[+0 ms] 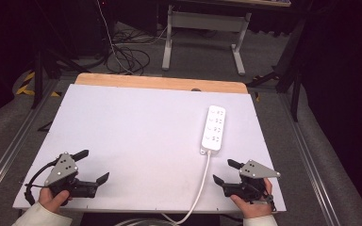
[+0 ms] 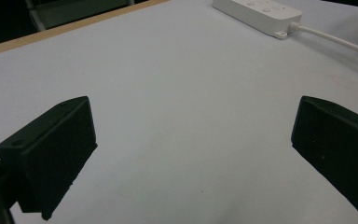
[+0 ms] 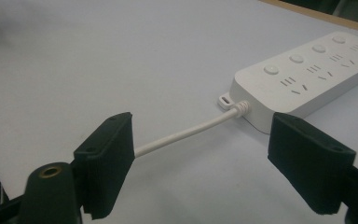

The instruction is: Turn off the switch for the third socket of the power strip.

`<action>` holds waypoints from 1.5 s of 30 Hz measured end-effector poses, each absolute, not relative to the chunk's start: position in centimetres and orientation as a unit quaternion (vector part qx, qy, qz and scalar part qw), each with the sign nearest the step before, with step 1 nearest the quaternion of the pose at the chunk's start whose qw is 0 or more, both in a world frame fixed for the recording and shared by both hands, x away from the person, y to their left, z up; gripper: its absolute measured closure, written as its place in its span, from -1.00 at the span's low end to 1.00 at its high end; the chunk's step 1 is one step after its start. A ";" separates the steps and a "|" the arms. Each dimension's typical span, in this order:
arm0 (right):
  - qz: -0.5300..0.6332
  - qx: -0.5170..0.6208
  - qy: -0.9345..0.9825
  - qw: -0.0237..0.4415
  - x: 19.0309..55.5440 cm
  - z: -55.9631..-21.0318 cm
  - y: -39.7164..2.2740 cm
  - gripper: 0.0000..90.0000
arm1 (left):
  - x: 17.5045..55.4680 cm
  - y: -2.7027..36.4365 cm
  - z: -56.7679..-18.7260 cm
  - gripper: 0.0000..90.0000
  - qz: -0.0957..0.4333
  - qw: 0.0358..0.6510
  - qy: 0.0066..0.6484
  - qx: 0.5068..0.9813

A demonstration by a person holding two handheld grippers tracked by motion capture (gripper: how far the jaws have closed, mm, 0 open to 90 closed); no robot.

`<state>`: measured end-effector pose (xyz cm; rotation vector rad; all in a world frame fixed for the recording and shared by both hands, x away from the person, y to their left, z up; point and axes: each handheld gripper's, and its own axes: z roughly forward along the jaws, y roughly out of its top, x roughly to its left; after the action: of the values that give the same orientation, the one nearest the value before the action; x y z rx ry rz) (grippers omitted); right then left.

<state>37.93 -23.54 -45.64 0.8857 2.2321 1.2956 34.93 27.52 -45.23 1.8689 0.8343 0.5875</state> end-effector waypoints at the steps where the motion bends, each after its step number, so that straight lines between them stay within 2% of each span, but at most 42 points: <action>1: 0.465 0.317 0.801 0.205 37.9 -45.6 -23.5 -0.49 | 34.9 27.5 -45.2 -0.99 0.242 0.484 0.343 0.768; 24: 0.461 0.317 0.801 0.211 37.9 -45.3 -23.4 -0.49 | 34.8 27.6 -45.1 -0.99 0.254 0.482 0.337 0.768; 31: 0.432 0.331 0.807 0.230 38.1 -43.8 -22.8 -0.44 | 34.8 27.5 -45.2 -0.99 0.258 0.478 0.339 0.768; 38: 0.434 0.335 0.806 0.223 38.6 -42.5 -22.8 -0.43 | 34.8 27.5 -45.2 -0.99 0.258 0.478 0.339 0.768; 45: 0.437 0.329 0.807 0.222 39.5 -41.1 -22.5 -0.35 | 34.8 27.5 -45.2 -0.99 0.256 0.479 0.340 0.768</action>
<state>39.47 -22.49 -41.09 0.9095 2.2303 1.2067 34.79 27.48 -45.19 1.8752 0.8297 0.6246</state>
